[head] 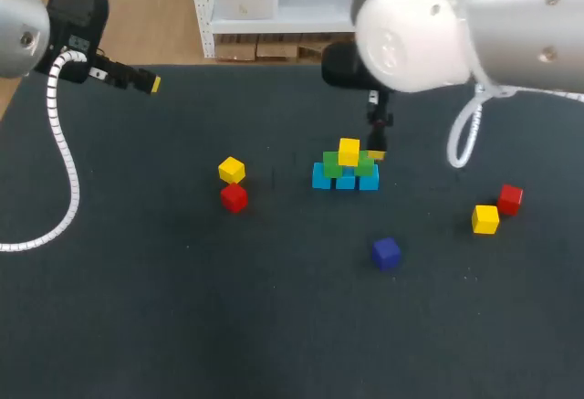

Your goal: Place the blue cubes, place green cubes on the blue cubes, place the yellow cubes on the green cubes, then place the red cubes on the yellow cubes, and place purple cube on the red cubes.

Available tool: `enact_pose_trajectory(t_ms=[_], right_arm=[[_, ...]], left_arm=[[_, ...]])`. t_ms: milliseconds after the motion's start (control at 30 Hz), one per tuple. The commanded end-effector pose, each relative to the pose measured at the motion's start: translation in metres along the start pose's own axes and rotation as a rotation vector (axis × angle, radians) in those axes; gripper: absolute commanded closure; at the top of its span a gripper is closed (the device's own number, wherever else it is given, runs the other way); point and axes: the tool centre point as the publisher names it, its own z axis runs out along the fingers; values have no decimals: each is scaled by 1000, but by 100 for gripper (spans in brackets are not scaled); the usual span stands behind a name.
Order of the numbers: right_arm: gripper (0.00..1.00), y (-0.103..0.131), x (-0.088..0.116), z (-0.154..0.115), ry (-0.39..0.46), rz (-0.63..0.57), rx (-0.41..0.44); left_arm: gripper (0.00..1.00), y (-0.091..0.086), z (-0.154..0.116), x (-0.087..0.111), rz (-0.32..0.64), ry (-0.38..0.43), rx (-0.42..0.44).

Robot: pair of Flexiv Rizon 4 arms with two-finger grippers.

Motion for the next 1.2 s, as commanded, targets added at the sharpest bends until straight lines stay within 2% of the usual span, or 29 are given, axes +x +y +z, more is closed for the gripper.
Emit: enact_pose_trajectory(t_ms=[33,233,367,700,933,1200], right_arm=[[0,16,43,-3,-130,10,25],[0,23,78,2,-161,61,16],[0,32,97,2,-186,47,1],[0,50,141,8,-126,25,-12],[0,68,156,21,-87,23,-21],[0,86,162,42,-103,39,-50]], left_arm=[[0,2,0,1,2,-3,8],[0,2,0,1,2,-3,8],[0,2,0,1,2,-3,8],[0,2,0,1,2,-3,8],[0,2,0,1,2,-3,8],[0,2,0,1,2,-3,8]])
